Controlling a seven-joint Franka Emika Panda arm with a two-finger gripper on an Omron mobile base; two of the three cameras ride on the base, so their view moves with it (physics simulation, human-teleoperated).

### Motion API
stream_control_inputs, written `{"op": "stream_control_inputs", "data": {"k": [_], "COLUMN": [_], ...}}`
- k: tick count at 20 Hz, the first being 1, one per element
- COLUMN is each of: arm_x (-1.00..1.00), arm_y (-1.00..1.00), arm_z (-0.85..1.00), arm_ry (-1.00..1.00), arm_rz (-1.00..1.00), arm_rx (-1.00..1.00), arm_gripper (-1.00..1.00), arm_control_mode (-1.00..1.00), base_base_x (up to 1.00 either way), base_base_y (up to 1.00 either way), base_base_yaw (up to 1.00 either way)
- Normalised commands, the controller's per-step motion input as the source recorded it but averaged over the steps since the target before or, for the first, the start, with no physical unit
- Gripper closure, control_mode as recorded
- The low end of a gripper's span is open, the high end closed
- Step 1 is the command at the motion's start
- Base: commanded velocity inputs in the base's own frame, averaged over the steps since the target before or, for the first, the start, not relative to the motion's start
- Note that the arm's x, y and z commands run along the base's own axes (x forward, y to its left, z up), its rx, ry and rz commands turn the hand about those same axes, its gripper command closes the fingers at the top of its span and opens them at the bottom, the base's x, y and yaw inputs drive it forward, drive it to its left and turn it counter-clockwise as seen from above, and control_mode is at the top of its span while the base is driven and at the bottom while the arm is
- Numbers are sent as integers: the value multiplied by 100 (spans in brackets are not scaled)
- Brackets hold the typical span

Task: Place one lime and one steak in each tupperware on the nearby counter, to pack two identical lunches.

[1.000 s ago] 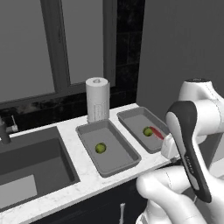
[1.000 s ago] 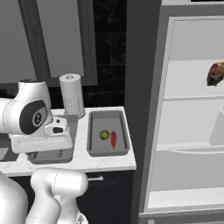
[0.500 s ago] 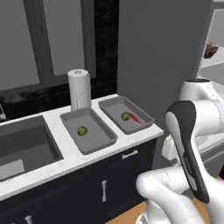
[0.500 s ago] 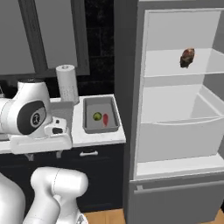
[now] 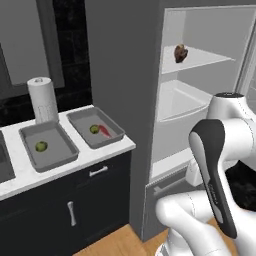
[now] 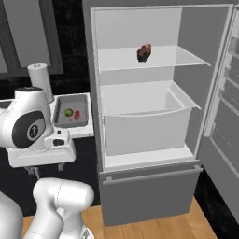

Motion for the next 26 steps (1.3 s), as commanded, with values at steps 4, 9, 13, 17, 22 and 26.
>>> {"op": "stream_control_inputs", "data": {"k": [4, 9, 13, 17, 22, 26], "arm_x": [0, 0, 0, 0, 0, 0], "arm_y": [0, 0, 0, 0, 0, 0], "arm_z": [0, 0, 0, 0, 0, 0], "arm_ry": [0, 0, 0, 0, 0, 0], "arm_rz": [0, 0, 0, 0, 0, 0], "arm_rx": [0, 0, 0, 0, 0, 0], "arm_gripper": [-100, -100, -100, -100, -100, -100], "arm_control_mode": [100, 100, 100, 100, 100, 100], "base_base_x": [46, 77, 76, 26, 24, 76], "base_base_y": [-98, -78, -46, 0, 24, 1], "base_base_yaw": [1, -2, -3, 1, 10, 3]}}
